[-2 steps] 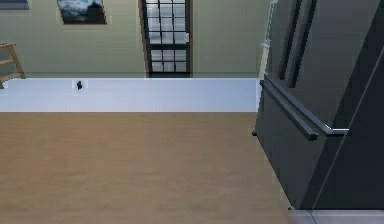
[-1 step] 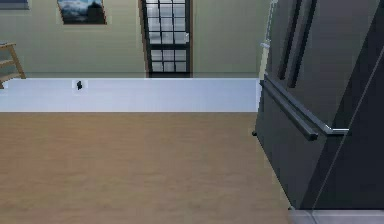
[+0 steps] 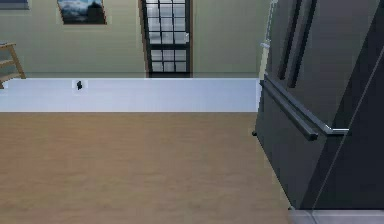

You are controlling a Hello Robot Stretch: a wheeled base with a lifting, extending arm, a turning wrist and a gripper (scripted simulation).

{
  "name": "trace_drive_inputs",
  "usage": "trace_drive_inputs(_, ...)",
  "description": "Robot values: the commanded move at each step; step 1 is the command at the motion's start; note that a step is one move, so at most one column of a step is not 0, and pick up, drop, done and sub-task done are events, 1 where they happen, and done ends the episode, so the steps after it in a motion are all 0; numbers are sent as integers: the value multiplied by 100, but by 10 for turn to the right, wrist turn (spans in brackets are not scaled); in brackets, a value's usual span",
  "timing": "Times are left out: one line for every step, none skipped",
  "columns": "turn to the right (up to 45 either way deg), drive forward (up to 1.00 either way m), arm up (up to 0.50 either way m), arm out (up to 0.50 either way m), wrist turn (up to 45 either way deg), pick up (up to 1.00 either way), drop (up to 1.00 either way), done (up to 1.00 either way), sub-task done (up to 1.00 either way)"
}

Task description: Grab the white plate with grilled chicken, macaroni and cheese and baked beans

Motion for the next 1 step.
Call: trace_drive_inputs(0,0,0,0,0,0,0,100,0)
